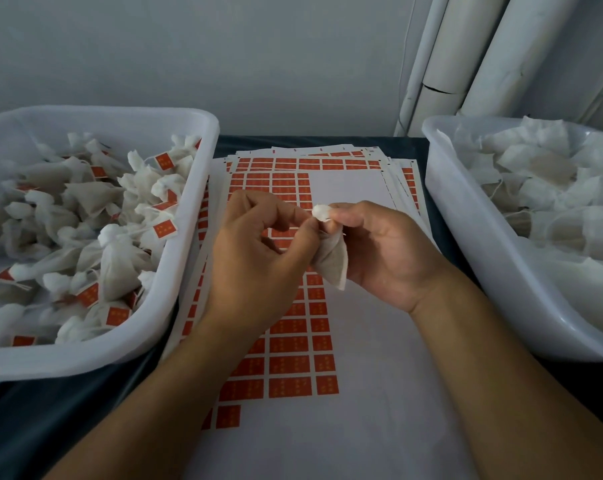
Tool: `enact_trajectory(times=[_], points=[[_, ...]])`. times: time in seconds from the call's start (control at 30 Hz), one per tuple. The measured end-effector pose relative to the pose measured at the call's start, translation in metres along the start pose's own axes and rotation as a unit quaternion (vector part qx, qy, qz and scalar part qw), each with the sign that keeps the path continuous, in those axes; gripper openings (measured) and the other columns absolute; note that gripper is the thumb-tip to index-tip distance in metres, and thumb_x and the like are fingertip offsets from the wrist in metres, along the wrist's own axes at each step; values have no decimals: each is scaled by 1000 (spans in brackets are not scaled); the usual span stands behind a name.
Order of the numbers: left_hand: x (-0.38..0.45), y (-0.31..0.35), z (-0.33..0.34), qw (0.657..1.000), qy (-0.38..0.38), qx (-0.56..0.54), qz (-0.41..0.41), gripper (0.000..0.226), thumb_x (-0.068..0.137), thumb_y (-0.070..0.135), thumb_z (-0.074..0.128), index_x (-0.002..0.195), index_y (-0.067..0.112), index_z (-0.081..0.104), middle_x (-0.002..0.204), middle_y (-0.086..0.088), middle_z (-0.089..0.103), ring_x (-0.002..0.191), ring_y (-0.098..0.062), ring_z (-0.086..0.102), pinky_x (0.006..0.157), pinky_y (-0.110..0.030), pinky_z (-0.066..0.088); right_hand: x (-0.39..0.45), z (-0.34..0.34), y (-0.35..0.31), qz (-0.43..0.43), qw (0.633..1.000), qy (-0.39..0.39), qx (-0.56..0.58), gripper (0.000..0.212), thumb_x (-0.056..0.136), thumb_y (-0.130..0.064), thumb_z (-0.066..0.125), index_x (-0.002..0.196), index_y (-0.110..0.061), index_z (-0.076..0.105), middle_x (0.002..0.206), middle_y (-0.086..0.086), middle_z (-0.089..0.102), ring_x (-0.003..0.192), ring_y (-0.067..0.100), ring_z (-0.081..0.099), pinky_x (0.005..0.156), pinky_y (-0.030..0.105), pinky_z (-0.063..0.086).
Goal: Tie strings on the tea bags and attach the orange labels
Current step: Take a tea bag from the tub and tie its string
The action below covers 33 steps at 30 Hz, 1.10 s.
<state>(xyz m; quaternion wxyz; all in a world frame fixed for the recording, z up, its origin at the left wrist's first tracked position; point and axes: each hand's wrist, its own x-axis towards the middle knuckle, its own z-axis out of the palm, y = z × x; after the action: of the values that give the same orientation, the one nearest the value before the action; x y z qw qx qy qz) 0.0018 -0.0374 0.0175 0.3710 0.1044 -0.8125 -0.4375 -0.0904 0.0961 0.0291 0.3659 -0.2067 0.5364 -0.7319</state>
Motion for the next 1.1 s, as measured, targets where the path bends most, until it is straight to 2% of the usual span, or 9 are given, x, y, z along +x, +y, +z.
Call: enact_trajectory(times=[0.17,0.27,0.4,0.6,0.67,0.73,0.83,0.97,1.1], points=[[2,-3,-4,999,18,-12,35,7,91,28,70,88,23,69,100,20,65,97,-2,64,73,-6,50,0,5,0,-8,999,-8,-46,28,101,-32,54,99,-31,82,114,4,73,111,24,68,90,38,59],[1,-5,-2,999,0,-29,21,7,93,21,71,88,20,66,82,18,67,82,-6,67,64,-10,53,0,4,0,-5,998,-4,-70,28,102,-33,53,100,-27,80,113,5,72,107,22,68,88,36,59],[0,-7,0,1000,2,-22,12,12,92,22,74,86,23,63,76,14,66,73,-11,67,59,-19,57,0,2,-2,0,996,-9,-86,30,104,-31,52,93,-23,79,106,5,72,98,19,71,87,35,59],[3,-4,-3,998,2,-6,60,20,92,23,74,97,25,55,83,19,63,75,-9,66,57,-13,53,2,1,-1,4,996,-12,-88,27,98,-34,57,85,-25,78,106,4,71,97,19,69,87,37,59],[3,-4,-2,996,-9,15,87,14,95,26,69,100,27,56,85,23,62,79,-5,67,62,-12,53,2,1,-1,6,996,-15,-83,31,100,-32,56,80,-28,78,98,-2,72,91,14,71,85,35,59],[2,-6,-1,993,-21,38,110,6,98,27,64,102,28,61,91,18,65,80,-5,67,66,-14,55,2,0,-2,7,997,-17,-80,33,101,-32,55,79,-29,79,94,-5,73,88,12,72,86,35,59],[2,-10,-2,991,-24,54,122,8,97,26,65,105,26,68,95,15,68,82,-5,67,69,-13,56,3,-2,-2,10,997,-10,-75,31,102,-32,55,83,-28,80,96,-4,74,93,16,70,89,36,60],[3,-12,-3,989,-21,66,128,21,95,33,64,112,24,72,96,22,65,87,1,65,74,-6,52,3,-5,-2,11,998,1,-64,23,100,-33,58,94,-24,79,99,0,72,96,19,68,87,36,60],[4,-14,-3,984,-35,69,158,27,97,35,62,117,21,73,100,21,65,81,9,62,73,-5,50,3,-9,-4,14,997,11,-69,23,101,-34,59,102,-20,78,104,3,72,97,20,69,88,38,60]])
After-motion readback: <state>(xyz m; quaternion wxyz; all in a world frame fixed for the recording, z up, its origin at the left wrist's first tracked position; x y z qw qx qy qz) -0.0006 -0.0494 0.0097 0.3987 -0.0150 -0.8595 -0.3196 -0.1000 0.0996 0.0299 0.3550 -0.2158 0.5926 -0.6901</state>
